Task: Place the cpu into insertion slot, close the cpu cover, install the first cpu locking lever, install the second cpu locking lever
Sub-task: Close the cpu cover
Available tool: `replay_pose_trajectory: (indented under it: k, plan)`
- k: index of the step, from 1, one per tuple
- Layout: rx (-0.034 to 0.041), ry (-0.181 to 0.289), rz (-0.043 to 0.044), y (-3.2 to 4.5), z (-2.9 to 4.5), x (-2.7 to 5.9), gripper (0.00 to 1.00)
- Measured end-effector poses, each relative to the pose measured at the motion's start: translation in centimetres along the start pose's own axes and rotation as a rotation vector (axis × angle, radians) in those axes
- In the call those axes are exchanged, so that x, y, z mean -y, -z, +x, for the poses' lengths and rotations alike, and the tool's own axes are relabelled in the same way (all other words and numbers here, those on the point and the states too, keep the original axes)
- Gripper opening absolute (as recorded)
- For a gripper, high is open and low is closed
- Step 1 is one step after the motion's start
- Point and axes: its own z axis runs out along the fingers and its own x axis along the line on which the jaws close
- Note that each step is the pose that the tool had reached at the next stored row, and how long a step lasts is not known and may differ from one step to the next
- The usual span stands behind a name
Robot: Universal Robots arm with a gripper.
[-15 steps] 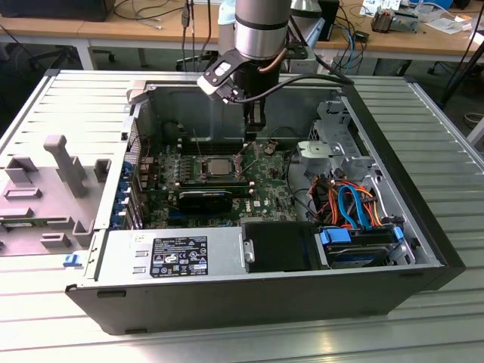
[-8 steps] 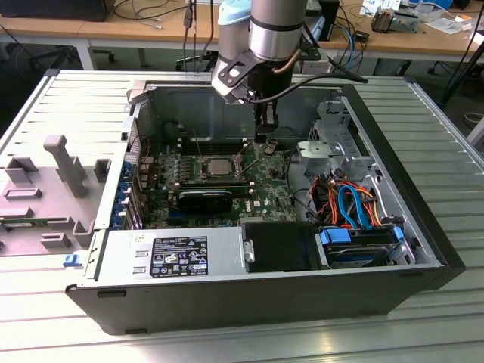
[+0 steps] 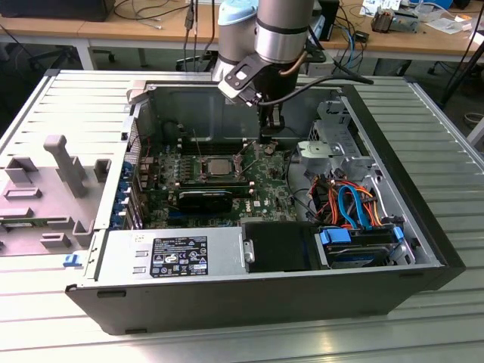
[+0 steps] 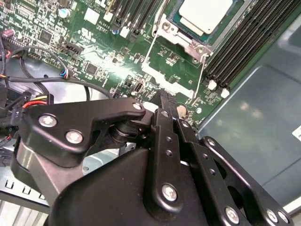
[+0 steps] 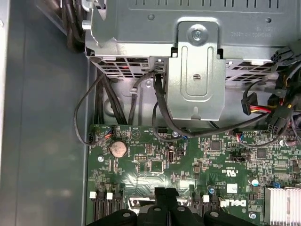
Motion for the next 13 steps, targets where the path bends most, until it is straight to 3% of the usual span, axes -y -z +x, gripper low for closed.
replay_pose_trajectory:
  k: [6, 13]
  plan:
    - [-0.0001, 0.003, 0.0014, -1.0, -0.02, -0.72, 0.11]
    - [0.0002, 0.003, 0.0016, -1.85, -0.02, -0.74, 0.11]
